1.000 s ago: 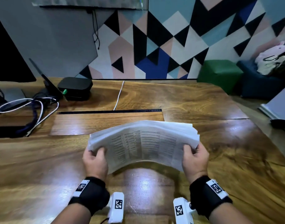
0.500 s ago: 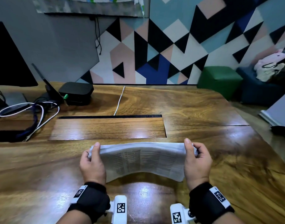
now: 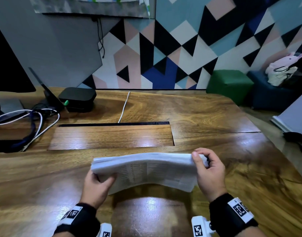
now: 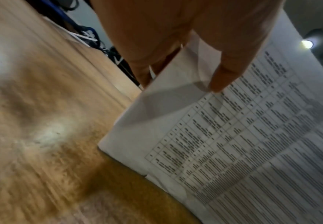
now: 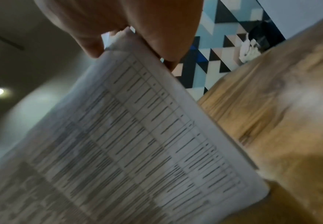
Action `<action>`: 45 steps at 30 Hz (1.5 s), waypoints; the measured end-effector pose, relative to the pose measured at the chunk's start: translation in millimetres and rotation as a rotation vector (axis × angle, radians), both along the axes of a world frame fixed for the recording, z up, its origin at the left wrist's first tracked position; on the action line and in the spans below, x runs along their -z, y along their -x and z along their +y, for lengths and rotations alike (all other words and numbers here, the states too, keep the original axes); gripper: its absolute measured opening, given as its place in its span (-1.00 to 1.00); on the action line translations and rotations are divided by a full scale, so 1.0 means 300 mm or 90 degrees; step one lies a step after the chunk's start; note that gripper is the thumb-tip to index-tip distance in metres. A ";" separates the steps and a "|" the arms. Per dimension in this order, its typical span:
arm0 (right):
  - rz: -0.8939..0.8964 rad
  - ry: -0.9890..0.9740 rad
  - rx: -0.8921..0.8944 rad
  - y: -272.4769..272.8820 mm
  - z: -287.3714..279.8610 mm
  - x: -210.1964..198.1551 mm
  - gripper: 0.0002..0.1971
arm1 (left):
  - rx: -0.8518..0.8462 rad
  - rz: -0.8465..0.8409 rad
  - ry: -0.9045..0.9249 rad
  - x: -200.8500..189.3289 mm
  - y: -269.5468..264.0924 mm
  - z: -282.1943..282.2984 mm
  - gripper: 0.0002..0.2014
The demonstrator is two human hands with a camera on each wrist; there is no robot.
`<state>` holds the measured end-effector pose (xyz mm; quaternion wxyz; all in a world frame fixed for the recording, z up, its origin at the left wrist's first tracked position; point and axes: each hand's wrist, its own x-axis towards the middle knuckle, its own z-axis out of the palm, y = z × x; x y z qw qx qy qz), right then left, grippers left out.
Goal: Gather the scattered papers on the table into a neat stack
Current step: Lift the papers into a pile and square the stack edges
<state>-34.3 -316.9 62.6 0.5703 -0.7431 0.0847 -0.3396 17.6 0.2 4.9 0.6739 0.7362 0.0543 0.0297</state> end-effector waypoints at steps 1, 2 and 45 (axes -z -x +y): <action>0.000 0.018 -0.020 0.007 -0.013 0.001 -0.72 | 0.006 0.011 -0.014 0.005 0.000 0.008 -0.68; 0.000 0.033 -0.037 0.013 -0.025 -0.002 -0.68 | 0.011 0.022 -0.016 0.012 -0.003 0.015 -0.76; 0.224 0.016 -0.283 -0.210 -0.045 -0.091 -0.80 | 0.315 0.182 0.079 -0.268 -0.022 0.272 -0.54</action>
